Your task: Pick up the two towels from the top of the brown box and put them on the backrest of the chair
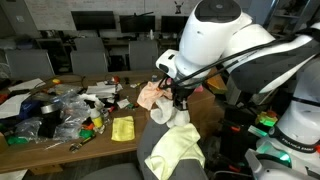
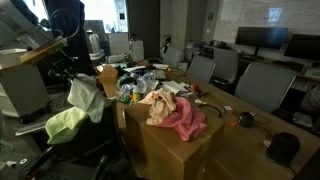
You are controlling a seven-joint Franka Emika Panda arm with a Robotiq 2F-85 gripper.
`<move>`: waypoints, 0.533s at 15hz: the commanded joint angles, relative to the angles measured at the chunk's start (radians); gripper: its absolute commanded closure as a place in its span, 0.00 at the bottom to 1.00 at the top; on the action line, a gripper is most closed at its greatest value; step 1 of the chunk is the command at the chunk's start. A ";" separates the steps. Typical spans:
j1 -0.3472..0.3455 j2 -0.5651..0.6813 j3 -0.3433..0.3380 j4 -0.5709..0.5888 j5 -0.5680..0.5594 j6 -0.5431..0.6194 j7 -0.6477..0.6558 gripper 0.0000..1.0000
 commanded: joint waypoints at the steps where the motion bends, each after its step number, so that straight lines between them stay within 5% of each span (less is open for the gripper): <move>1: 0.019 0.051 0.002 0.041 -0.005 -0.061 -0.026 0.97; 8: 0.033 0.263 -0.034 0.181 0.086 -0.215 -0.116 0.97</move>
